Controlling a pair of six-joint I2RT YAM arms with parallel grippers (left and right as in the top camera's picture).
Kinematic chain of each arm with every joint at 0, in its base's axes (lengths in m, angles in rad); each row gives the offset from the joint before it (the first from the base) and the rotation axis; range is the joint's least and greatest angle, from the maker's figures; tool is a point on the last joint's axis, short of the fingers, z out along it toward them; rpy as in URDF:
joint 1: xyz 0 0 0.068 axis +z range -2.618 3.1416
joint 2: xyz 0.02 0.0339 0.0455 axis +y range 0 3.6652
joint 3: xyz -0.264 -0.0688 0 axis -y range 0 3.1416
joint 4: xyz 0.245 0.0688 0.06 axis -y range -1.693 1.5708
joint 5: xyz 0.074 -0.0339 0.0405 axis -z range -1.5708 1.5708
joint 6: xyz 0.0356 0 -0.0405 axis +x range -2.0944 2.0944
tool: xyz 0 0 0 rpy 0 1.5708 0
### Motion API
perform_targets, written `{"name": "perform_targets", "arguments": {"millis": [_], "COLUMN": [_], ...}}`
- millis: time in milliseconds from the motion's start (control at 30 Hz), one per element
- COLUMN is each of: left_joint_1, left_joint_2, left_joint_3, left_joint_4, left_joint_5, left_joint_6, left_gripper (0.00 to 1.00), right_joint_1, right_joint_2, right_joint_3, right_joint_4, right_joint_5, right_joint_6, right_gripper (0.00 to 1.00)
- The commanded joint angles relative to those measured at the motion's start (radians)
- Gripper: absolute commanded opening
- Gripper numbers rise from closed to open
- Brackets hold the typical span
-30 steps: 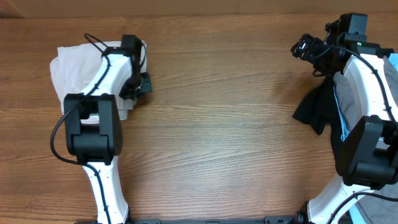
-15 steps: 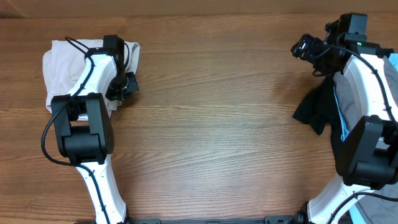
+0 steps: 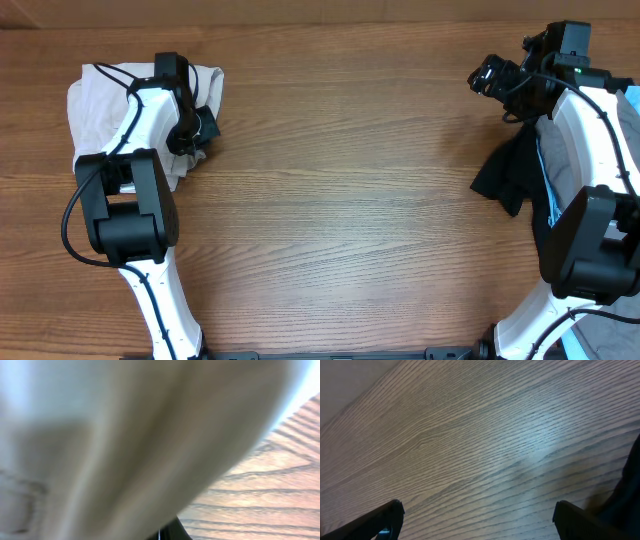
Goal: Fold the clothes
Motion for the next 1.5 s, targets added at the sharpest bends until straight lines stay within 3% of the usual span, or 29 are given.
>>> {"name": "perform_targets", "arguments": {"millis": [0,433,833,1467], "left_joint_1": [0.001,-0.006,0.002,0.09], "left_joint_2": [0.009,0.009,0.009,0.009], "left_joint_3": [-0.015,0.011,0.01,0.01], "left_joint_4": [0.013,0.091,0.102,0.183], "left_joint_5": [0.086,0.12,-0.163,-0.161], "left_joint_6": [0.0,0.003,0.011,0.117], "left_gripper": [0.04,0.04,0.04,0.04], "right_joint_1": [0.001,0.001,0.001,0.001], "right_joint_2": [-0.007,-0.007,-0.007,-0.007], "right_joint_3": [0.007,0.007,0.007,0.007], "right_joint_4": [0.005,0.005,0.005,0.005], "right_joint_5": [0.002,0.002,0.002,0.002], "right_joint_6": [0.0,0.0,0.0,0.0], "right_gripper": [1.0,1.0,1.0,1.0]}}
